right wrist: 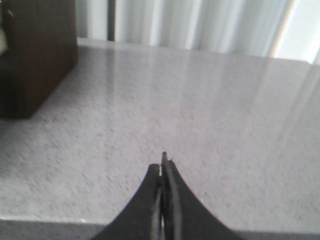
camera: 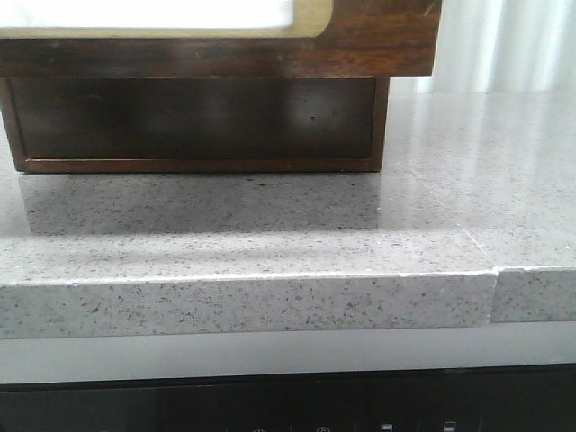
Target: Put scissors in drawer with both arms
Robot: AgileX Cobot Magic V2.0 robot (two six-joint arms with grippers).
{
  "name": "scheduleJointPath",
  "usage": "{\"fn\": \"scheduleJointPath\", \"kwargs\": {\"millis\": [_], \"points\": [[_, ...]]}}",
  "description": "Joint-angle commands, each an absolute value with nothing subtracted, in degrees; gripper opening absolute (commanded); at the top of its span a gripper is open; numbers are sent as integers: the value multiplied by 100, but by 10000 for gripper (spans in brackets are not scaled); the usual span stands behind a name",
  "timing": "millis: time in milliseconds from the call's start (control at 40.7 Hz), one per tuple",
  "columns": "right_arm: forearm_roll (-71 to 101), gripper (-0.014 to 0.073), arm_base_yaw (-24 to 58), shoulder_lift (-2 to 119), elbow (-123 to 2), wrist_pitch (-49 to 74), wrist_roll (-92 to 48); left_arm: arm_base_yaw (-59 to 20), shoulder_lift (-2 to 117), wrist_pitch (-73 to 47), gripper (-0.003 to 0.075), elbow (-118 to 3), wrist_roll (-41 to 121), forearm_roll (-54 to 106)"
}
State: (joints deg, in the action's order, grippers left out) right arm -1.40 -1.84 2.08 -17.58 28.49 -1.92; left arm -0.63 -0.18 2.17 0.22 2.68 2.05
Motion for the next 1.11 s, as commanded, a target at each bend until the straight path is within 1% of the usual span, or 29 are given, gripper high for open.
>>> {"fn": "scheduleJointPath", "kwargs": {"millis": [0, 123, 443, 639, 836, 1082], "points": [[-187, -116, -313, 61, -1472, 2104, -243, -58, -133, 692, -20, 173, 223, 249], [-177, -116, -313, -161, -985, 1575, -243, -58, -123, 692, -20, 173, 223, 249], [-107, -116, -313, -161, 173, -215, -238, -58, -123, 692, -20, 173, 223, 249], [-83, -116, -282, -161, 152, -149, -238, -58, -123, 692, -20, 173, 223, 249], [-83, -116, -60, -161, 152, -255, -238, -58, -123, 692, -20, 173, 223, 249], [-83, -116, -59, -161, 152, -292, -238, -58, -123, 692, -20, 173, 223, 249]]}}
